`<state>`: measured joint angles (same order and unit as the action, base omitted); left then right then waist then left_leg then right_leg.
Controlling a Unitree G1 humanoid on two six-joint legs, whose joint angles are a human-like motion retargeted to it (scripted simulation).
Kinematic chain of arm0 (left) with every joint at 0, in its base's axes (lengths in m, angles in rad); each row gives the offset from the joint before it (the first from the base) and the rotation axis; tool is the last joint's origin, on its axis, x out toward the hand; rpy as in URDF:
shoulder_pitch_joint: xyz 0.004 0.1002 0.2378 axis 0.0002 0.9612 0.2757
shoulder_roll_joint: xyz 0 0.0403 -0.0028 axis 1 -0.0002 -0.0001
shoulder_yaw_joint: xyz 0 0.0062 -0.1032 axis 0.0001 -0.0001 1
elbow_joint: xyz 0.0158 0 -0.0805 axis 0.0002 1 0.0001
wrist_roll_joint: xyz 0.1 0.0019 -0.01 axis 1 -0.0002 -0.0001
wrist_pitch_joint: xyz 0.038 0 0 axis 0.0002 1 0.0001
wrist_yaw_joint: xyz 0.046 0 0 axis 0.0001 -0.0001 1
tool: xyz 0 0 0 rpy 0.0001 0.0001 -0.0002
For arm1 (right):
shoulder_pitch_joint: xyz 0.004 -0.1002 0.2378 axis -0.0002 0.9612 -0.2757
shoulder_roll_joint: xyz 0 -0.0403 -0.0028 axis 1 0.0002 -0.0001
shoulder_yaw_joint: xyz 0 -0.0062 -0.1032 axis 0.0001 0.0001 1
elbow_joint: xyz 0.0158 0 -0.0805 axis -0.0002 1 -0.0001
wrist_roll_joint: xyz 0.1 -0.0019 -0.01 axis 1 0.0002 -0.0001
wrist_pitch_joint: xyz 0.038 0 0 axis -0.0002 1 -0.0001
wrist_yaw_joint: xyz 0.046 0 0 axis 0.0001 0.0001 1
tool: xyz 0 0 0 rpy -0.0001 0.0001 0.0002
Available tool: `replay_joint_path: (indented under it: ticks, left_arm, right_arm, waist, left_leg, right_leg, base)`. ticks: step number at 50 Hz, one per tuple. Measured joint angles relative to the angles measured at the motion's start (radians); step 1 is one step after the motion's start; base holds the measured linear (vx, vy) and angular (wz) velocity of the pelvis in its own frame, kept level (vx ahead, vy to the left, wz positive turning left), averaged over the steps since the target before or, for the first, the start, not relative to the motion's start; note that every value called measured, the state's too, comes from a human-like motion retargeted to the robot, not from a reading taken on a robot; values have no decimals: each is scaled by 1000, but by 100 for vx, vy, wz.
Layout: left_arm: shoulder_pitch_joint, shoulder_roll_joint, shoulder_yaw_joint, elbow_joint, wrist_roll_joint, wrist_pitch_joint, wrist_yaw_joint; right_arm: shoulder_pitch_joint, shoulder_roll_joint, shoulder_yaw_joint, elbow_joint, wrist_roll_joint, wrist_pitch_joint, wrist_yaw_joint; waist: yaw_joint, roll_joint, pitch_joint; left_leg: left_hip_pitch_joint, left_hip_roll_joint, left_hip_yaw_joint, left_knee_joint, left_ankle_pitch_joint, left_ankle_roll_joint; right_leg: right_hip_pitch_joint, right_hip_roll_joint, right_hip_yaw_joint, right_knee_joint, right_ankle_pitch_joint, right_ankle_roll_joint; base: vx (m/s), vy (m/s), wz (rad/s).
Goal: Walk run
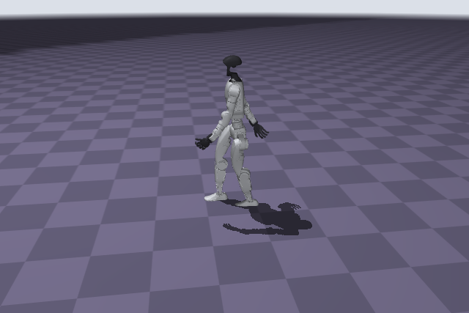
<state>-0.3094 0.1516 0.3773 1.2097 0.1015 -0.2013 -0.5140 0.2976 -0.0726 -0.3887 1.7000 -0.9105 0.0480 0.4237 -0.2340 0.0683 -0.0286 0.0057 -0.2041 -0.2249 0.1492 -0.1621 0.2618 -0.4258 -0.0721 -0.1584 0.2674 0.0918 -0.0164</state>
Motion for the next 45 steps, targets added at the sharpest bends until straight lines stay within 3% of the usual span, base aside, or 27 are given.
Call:
replay_joint_path:
  ticks: [2,3,5,7,8,10,12,13,15,17,18,20,23,26,30,34,37,38,40,42,45]
  left_arm:
    - [-44,40,-48,-29,16,-28,0]
    - [-54,58,-70,-42,20,-40,9]
    - [-50,81,-93,-53,32,-67,36]
    - [-14,83,-80,-37,56,-92,76]
    - [12,79,-63,-21,71,-96,98]
    - [84,70,-34,25,102,-82,138]
    - [171,49,-4,97,150,-35,173]
    - [215,34,9,137,180,-6,191]
    - [288,5,26,231,236,26,250]
    - [337,-2,43,336,253,42,304]
    - [361,-10,53,380,266,57,318]
    - [421,-26,62,444,296,94,329]
    - [513,-55,61,488,352,113,333]
    - [605,-69,72,490,439,120,327]
    - [694,-59,70,490,513,135,337]
    - [747,-53,101,490,514,181,360]
    - [766,-74,133,490,443,235,338]
    - [766,-84,146,490,408,249,324]
    - [760,-104,177,490,336,253,296]
    - [730,-120,214,490,246,231,240]
    - [607,-110,224,490,83,185,124]
  right_arm:
    - [23,26,9,0,-50,14,70]
    - [27,32,10,0,-78,15,103]
    - [32,29,20,0,-111,17,129]
    - [20,0,38,0,-107,42,93]
    - [7,-22,46,0,-96,66,55]
    - [-19,-59,50,0,-51,116,-50]
    - [-50,-89,36,0,32,147,-172]
    - [-71,-101,24,0,85,150,-223]
    - [-137,-123,-7,0,195,144,-262]
    - [-242,-150,-25,0,284,146,-218]
    - [-298,-164,-44,0,321,148,-196]
    - [-384,-167,-97,-43,381,133,-184]
    - [-477,-170,-93,-163,503,29,-218]
    - [-534,-200,-28,-296,596,-62,-238]
    - [-593,-272,-13,-428,584,-127,-275]
    - [-613,-334,-35,-462,520,-133,-313]
    - [-603,-333,-18,-442,491,-119,-325]
    - [-594,-320,-10,-429,480,-117,-327]
    - [-561,-285,7,-393,445,-119,-321]
    - [-510,-240,43,-354,392,-127,-299]
    - [-440,-205,97,-267,298,-127,-276]
  waist:
    - [-17,-22,16]
    - [-20,-32,29]
    - [-18,-35,44]
    - [-32,-33,28]
    - [-41,-36,9]
    - [-75,-39,-27]
    - [-147,-17,-49]
    - [-128,-7,-66]
    - [-121,33,-38]
    - [-121,31,-14]
    - [-116,-10,-27]
    - [-84,-49,-28]
    - [33,-74,-6]
    - [131,-91,1]
    - [217,-90,19]
    - [259,-111,15]
    - [300,-145,1]
    - [321,-157,-7]
    - [361,-162,-31]
    - [307,-149,-63]
    - [199,-185,-21]
  left_leg:
    - [73,-13,-47,-1,-13,0]
    - [119,-12,-49,-8,-12,0]
    - [203,1,-20,-18,7,0]
    - [250,-16,-3,-16,73,-3]
    - [259,-34,13,-12,125,-12]
    - [276,-33,40,33,264,-73]
    - [257,7,67,168,483,-183]
    - [221,26,138,248,596,-253]
    - [104,129,242,558,686,-355]
    - [12,233,355,775,673,-345]
    - [-24,209,412,763,635,-272]
    - [-107,192,478,783,499,-181]
    - [-305,110,409,773,338,-232]
    - [-437,187,490,618,216,-196]
    - [-534,284,660,269,176,-144]
    - [-583,193,696,-32,93,-144]
    - [-550,191,752,-39,80,-118]
    - [-536,198,761,-2,61,-95]
    - [-505,216,776,15,127,-78]
    - [-473,208,728,68,135,-52]
    - [-395,91,661,174,47,-5]
  right_leg:
    - [-41,-5,105,-124,-48,34]
    - [-47,-8,146,-186,-76,87]
    - [-56,-51,78,-271,-120,242]
    - [-71,-69,50,-238,-135,241]
    - [-86,-57,136,-192,-137,218]
    - [-82,-96,24,-111,-95,220]
    - [-30,-55,148,-94,32,208]
    - [-23,-43,191,-55,-13,174]
    - [27,41,199,-1,-92,84]
    - [100,26,69,5,-131,45]
    - [129,-32,38,-15,-131,33]
    - [185,0,119,-28,-160,-6]
    - [268,17,134,-102,-135,-23]
    - [344,53,109,-162,-148,-49]
    - [452,116,0,-215,-205,-56]
    - [540,146,-33,-222,-204,-28]
    - [589,128,-38,-183,-74,17]
    - [603,114,-32,-161,14,35]
    - [622,90,-46,-103,248,60]
    - [578,94,-38,59,431,52]
    - [424,-7,-38,608,432,40]
  base:
    - [105,-54,186]
    - [97,-43,120]
    - [107,-38,71]
    - [103,-24,41]
    - [105,-28,39]
    - [133,-59,90]
    - [132,-65,130]
    - [113,-53,43]
    - [114,-50,36]
    - [99,-44,45]
    - [87,-35,27]
    - [101,-31,-15]
    - [84,-21,-75]
    - [96,-23,-27]
    - [96,-22,44]
    - [87,-18,73]
    - [129,-7,-19]
    - [141,-1,-84]
    - [141,4,-66]
    - [147,7,90]
    - [116,3,188]
